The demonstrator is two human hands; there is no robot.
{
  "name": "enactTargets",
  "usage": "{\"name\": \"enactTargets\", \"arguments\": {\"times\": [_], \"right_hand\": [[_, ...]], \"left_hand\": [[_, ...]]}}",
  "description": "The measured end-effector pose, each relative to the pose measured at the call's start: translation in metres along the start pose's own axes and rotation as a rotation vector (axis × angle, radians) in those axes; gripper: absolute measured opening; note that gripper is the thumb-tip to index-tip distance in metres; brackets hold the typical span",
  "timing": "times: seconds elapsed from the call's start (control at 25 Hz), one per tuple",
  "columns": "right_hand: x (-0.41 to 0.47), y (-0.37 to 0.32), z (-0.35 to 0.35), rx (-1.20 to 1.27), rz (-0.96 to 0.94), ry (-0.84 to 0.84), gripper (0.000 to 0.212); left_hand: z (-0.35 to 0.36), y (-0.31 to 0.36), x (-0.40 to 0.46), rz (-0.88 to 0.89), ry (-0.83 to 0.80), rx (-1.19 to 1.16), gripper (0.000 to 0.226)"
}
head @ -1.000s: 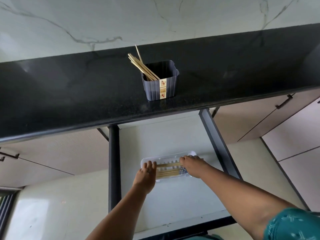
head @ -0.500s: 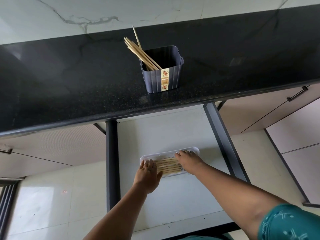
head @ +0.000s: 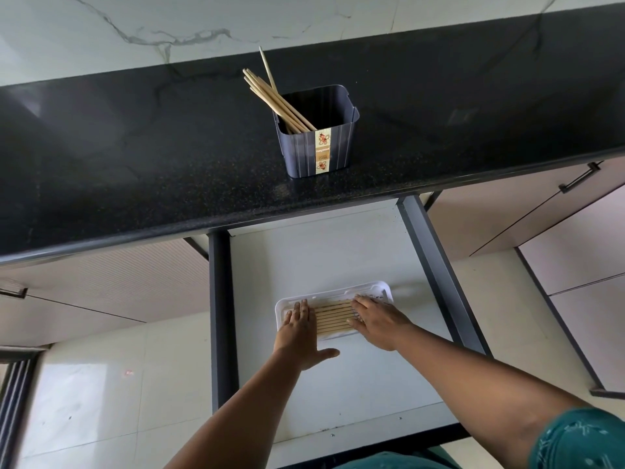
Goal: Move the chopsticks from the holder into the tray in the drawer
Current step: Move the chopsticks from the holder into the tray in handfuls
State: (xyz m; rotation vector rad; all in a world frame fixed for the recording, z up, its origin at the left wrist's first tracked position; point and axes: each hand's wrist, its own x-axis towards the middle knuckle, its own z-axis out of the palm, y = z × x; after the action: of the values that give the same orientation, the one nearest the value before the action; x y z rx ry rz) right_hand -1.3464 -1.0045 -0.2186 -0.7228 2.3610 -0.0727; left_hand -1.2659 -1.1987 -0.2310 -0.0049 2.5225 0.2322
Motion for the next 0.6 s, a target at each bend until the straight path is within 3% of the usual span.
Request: {"name": "enactTargets", "arguments": {"times": [0.08, 0.16, 0.36, 0.6], "right_hand": [[-0.003, 0.0, 0.001, -0.018, -0.036, -0.024, 0.118], [-0.002, 0.001, 0.001, -0.106, -0.058, -0.086, 0.13], [0.006, 0.003, 0.01, -0.154, -0.067, -0.008, 0.083], [0.005, 0.001, 0.013, -0.14, -0.056, 0.009, 0.077]], "left_hand": [[0.002, -0.005, 0.002, 0.005, -0.026, 0.016, 0.12], [0.005, -0.01, 0.003, -0.002, -0.03, 0.064, 0.112], [0.019, -0.01, -0.004, -0.025, 0.058, 0.037, 0.065], [0.021, -0.009, -0.008, -0.016, 0.082, 0.012, 0.06]]}}
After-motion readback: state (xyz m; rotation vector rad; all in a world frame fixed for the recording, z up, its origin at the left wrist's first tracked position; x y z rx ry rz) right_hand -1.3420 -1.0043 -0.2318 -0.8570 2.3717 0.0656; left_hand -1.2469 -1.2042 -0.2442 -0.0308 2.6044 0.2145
